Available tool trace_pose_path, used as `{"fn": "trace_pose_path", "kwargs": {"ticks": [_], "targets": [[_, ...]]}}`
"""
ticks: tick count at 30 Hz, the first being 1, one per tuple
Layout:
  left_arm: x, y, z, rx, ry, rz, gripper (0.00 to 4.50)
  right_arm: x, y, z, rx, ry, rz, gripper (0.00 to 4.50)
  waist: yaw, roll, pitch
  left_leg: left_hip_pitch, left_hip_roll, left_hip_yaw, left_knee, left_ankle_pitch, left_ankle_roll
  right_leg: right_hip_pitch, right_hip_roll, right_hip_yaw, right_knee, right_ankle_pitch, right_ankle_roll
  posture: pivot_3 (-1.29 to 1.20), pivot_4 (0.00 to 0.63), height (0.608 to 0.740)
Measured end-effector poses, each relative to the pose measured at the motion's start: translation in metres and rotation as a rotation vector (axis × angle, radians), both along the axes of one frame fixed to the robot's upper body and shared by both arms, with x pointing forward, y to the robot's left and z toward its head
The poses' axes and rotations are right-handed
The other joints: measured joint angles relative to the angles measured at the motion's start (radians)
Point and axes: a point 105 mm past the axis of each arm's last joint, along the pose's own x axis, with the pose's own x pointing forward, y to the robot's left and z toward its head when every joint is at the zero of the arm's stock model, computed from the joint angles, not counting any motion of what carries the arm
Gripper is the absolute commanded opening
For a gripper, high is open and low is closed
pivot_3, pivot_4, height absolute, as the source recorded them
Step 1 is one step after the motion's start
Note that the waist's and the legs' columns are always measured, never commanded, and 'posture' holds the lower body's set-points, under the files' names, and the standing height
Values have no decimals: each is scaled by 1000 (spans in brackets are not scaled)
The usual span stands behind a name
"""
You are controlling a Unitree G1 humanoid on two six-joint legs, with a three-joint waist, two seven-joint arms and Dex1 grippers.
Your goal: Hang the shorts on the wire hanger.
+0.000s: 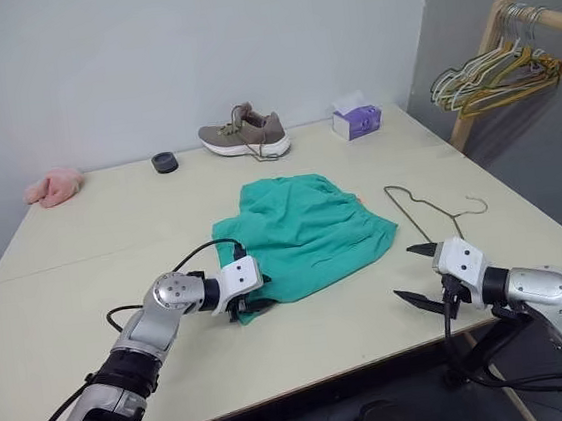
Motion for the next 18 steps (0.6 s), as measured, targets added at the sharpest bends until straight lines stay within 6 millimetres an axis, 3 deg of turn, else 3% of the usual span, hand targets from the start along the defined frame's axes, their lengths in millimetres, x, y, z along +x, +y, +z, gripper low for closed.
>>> {"fn": "trace_pose_path", "kwargs": {"ticks": [4,5,11,18], "targets": [[1,3,0,-13,3,20,115,13,2,1,-48,-44,25,4500,-12,0,0,-1,0,0,0,0,0,-1,0,0,0,1,1,-319,0,740],[2,5,0,-22,5,34,28,19,2,2,-64,-68,25,4500,-12,-1,0,-1,0,0,0,0,0,-1,0,0,-1,1,1,-320,0,740],[8,17,8,-66,8,112,28,46,1,-5,-226,-172,60,4500,-21,-2,2,-5,0,0,0,0,0,-6,0,0,0,1,1,-314,0,740],[22,26,53,-184,-79,181,28,83,23,-19,-363,-278,154,4500,-44,-2,2,-15,-1,-2,0,0,0,-14,0,0,0,1,1,-290,0,740]]}}
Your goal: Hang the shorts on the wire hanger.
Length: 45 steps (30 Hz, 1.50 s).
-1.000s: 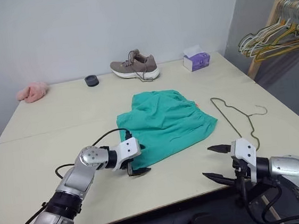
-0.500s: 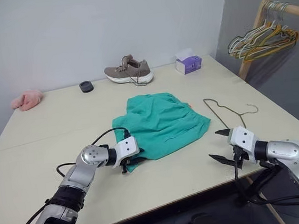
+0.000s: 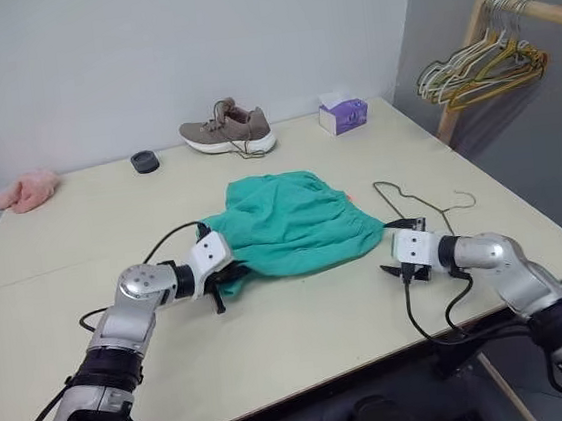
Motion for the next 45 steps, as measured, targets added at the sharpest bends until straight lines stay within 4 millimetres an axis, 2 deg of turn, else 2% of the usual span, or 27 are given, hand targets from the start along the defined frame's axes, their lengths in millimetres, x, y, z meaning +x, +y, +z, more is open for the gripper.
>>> {"fn": "trace_pose_path", "kwargs": {"ticks": [3,6,9,13,17,21,24,28,30,33,35,38,40,42,43,45], "targets": [[2,-2,16,-47,-20,9,28,16,12,0,-21,-42,24,4500,-5,0,0,0,0,0,0,0,0,0,0,0,0,0,0,-275,0,740],[0,2,25,-56,-30,16,0,28,19,0,-29,-59,31,3907,-9,0,0,0,0,-1,0,0,0,0,0,0,1,0,0,-263,0,740],[-2,13,30,-49,-41,45,0,35,18,-3,-34,-51,25,2860,-8,0,0,0,-1,-1,0,0,0,0,0,0,2,0,0,-263,0,740],[-5,23,30,-46,-46,82,0,42,20,5,-42,-71,49,1371,-6,0,0,0,-1,-2,0,0,0,0,0,0,2,0,0,-245,0,740],[-11,27,29,-33,-38,87,0,37,27,10,-31,-60,123,23,-3,0,0,0,-1,-2,0,0,0,0,0,0,2,0,0,-243,0,740],[-27,35,21,9,19,70,0,20,41,27,-11,-42,269,23,-1,0,0,0,0,-2,0,0,0,-1,0,0,3,0,0,-240,0,740],[-47,37,13,40,89,22,0,-1,48,34,-4,6,376,23,6,1,0,0,0,-2,0,0,0,-1,0,0,3,0,0,-237,0,740],[-82,39,10,78,226,-73,0,-42,48,44,61,233,467,23,19,1,0,-2,0,-3,0,0,0,-4,0,0,3,0,-1,-233,0,740],[-96,38,21,27,305,-93,0,-62,48,63,144,382,481,23,26,2,2,-3,0,-2,0,0,0,-6,0,0,5,-1,-2,-225,0,740],[-103,36,58,-98,350,-107,0,-79,47,106,258,561,477,23,41,4,4,-3,0,-2,0,0,0,-6,0,-1,5,-2,-3,-219,0,740],[-90,38,83,-158,299,-77,0,-78,47,134,329,627,449,23,49,7,6,1,0,-2,0,0,1,-3,0,-2,6,-1,-3,-212,0,740],[-51,45,112,-248,161,20,0,-58,53,157,426,683,398,23,58,7,7,10,0,-3,0,1,1,6,0,-4,6,-1,-3,-205,0,740],[-10,50,122,-298,67,114,0,-22,58,163,493,690,301,23,59,7,7,16,-1,-2,0,1,1,10,0,-3,6,-1,-2,-200,0,740],[37,54,125,-290,-10,237,0,21,66,163,506,629,170,23,59,6,6,15,-2,-2,1,3,3,9,0,-1,5,4,0,-195,0,740],[51,55,125,-268,-38,278,0,33,70,163,483,585,134,23,57,6,6,12,-3,-1,0,4,2,8,0,-1,5,5,0,-197,0,740],[93,62,130,-200,-124,458,0,72,76,160,355,376,-7,23,52,3,6,4,-3,-2,2,4,2,-1,-1,1,5,6,1,-198,0,740]]}}
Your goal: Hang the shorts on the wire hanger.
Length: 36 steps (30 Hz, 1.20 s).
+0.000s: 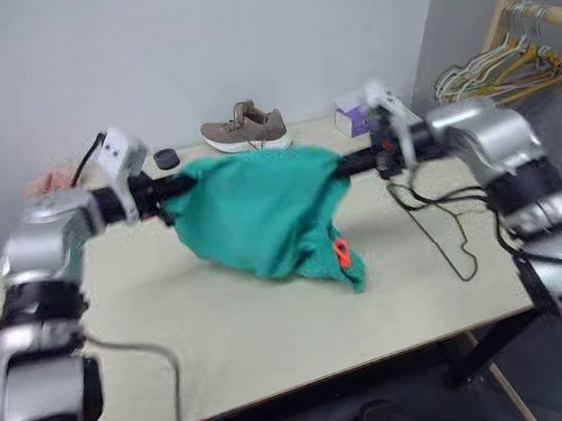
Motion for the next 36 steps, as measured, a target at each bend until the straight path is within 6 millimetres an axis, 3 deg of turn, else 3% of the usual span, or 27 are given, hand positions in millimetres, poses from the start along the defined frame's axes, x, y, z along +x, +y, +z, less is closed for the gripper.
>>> {"fn": "trace_pose_path", "kwargs": {"ticks": [2,4,7,10,11,13,15,17,19,22,23,25,27,28,30,32,36], "targets": [[22,9,28,70,-109,162,0,22,7,11,-124,-216,-79,23,-18,-2,-2,-26,-1,-1,7,4,-7,-25,-2,0,4,6,-5,-204,0,740],[31,17,67,117,-236,280,0,36,15,35,-200,-445,-139,23,-32,-3,-2,-50,-3,2,13,4,-7,-49,-6,2,6,6,-5,-216,0,740],[26,22,149,200,-513,421,0,37,33,113,-241,-918,-198,23,-62,-3,-2,-79,-5,12,13,3,-6,-81,-9,9,14,5,-3,-216,0,740],[-5,30,229,443,-827,504,0,8,45,197,-162,-1334,-205,23,-79,-3,-2,-84,-4,20,10,3,-5,-91,-7,20,14,4,-1,-205,0,740],[-19,28,252,553,-937,513,0,-3,44,217,-130,-1445,-200,23,-81,-3,-3,-83,-4,21,9,2,-4,-92,-7,22,14,3,-1,-205,0,740],[-45,21,284,763,-1133,505,0,-19,42,233,-80,-1588,-169,23,-80,-3,-4,-77,-5,25,4,1,-2,-90,-7,26,14,2,1,-205,0,740],[-59,13,289,943,-1242,439,0,-21,42,213,-55,-1615,-90,23,-77,-3,-5,-71,-5,27,-4,0,-1,-87,-7,28,11,2,1,-166,0,740],[-54,13,263,1058,-1216,342,0,-9,40,160,-71,-1512,-11,23,-68,-3,-6,-54,-7,28,-2,-2,4,-68,-8,30,15,2,2,-160,0,740],[-37,24,209,1137,-1060,222,0,2,35,86,-118,-1335,72,23,-59,-2,-4,-30,-9,28,-2,-1,11,-45,-8,29,18,1,4,-159,0,740],[-27,50,74,1096,-630,13,0,-8,35,-25,-173,-1065,236,23,-55,4,-1,-4,-9,27,-2,3,17,-19,-7,28,18,0,10,-147,0,740],[-33,55,35,1054,-505,-35,0,-15,34,-47,-185,-1010,282,23,-54,4,-2,-2,-8,26,-1,4,18,-18,-6,28,19,1,9,-147,0,740],[-64,62,-49,894,-197,-107,0,-34,36,-87,-205,-905,388,23,-59,4,-2,-5,-5,24,1,4,18,-22,-4,28,20,3,6,-146,0,740],[-106,60,-106,752,50,-160,0,-50,37,-109,-213,-838,470,23,-60,0,-4,-15,-2,23,2,4,18,-32,-1,28,20,7,-1,-147,0,740],[-130,58,-126,687,162,-185,0,-59,37,-117,-213,-806,510,23,-60,-1,-5,-19,-1,22,2,3,17,-34,0,26,20,7,-1,-147,0,740],[-167,55,-145,596,316,-228,0,-72,35,-126,-219,-754,575,23,-55,-4,-7,-23,0,22,2,3,16,-38,1,26,19,7,-1,-147,0,740],[-198,53,-148,520,426,-256,0,-86,30,-131,-227,-689,641,23,-44,-6,-9,-23,0,21,2,2,15,-36,1,25,18,7,-1,-148,0,740],[-233,42,-147,444,536,-346,0,-119,3,-144,-284,-504,764,23,3,-3,-7,-8,-1,21,4,1,15,-16,0,24,7,4,3,-157,0,740]]}}
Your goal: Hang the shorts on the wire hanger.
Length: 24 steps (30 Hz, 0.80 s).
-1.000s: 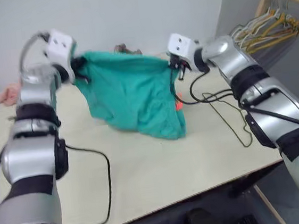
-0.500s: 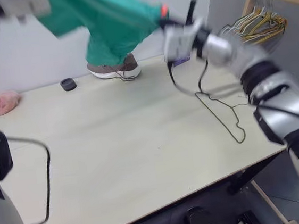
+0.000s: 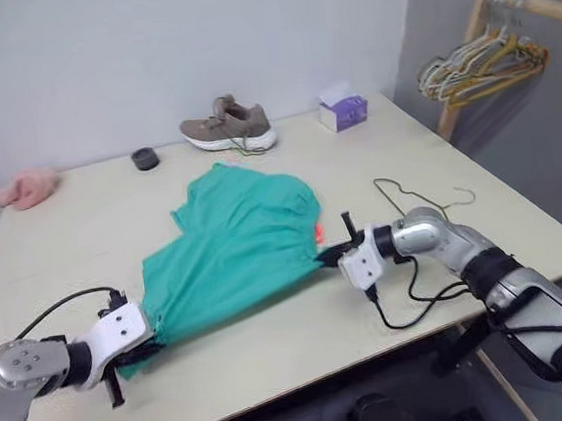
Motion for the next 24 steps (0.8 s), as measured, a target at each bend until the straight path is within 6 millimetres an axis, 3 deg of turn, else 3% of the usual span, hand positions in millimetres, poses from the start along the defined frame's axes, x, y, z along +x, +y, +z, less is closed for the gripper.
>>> {"fn": "trace_pose_path", "kwargs": {"ticks": [4,8,17,19,24], "targets": [[-23,-20,-6,-75,111,-59,0,-29,-23,-5,-118,153,13,23,38,0,2,18,0,0,0,-1,0,22,0,0,-6,-3,-7,-171,0,740],[-30,-29,-2,-109,153,-78,0,-44,-32,-1,-157,221,2,23,57,-1,0,21,1,1,-1,-3,-3,22,0,0,-6,-4,-9,-181,0,740],[-40,-40,-3,-152,220,-104,0,-53,-38,-2,-208,292,-30,23,53,0,1,20,3,2,-2,-5,-6,21,1,0,-6,-2,-4,-177,0,740],[-44,-45,-3,-175,243,-110,0,-53,-39,-3,-225,300,-37,472,54,0,1,20,3,2,-2,-5,-6,21,1,0,-7,-2,-4,-178,0,740],[-51,-54,-3,-225,276,-99,1563,-59,-45,-4,-278,316,-15,2053,56,-1,2,20,4,2,-2,-5,-6,21,1,-1,-7,-3,-5,-179,0,740]]}}
